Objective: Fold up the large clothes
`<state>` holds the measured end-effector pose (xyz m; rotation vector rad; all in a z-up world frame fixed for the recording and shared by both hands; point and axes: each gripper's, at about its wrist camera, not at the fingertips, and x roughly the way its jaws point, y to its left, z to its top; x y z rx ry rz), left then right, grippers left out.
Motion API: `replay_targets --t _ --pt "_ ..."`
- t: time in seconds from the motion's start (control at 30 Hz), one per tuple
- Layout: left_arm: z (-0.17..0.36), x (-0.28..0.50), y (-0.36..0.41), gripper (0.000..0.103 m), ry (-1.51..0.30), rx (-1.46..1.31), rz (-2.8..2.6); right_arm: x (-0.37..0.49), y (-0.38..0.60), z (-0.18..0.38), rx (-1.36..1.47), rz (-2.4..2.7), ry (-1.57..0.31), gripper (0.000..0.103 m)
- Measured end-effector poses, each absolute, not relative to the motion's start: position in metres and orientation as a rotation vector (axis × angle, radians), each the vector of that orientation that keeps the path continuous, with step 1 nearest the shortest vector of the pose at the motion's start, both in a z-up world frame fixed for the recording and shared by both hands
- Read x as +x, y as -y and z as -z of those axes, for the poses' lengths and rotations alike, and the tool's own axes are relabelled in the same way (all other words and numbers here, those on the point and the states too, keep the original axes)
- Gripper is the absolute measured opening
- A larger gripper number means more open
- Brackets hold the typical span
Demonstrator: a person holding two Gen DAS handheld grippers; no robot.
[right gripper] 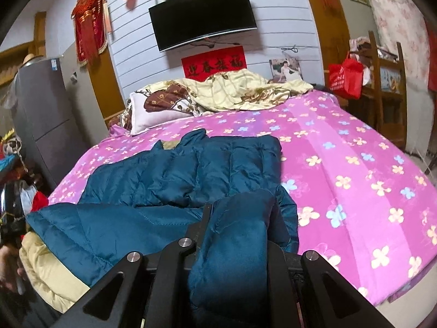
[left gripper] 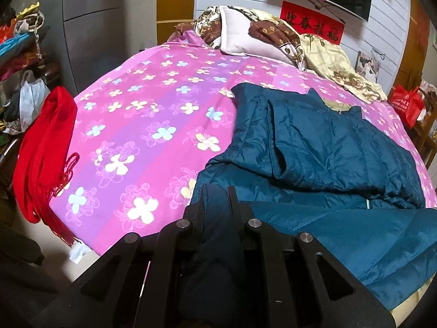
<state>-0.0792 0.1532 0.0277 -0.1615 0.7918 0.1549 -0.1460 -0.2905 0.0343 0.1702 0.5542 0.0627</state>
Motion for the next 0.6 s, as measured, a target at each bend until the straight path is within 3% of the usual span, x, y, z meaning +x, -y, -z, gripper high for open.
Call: replay_targets --t 0.6 --pt "-0.0273 -0.0785 -0.1530 0.011 -0.795 -0.163 -0.156 -0.1533 0.2918 -0.0334 0.167 -0.067 -0.549 0.009"
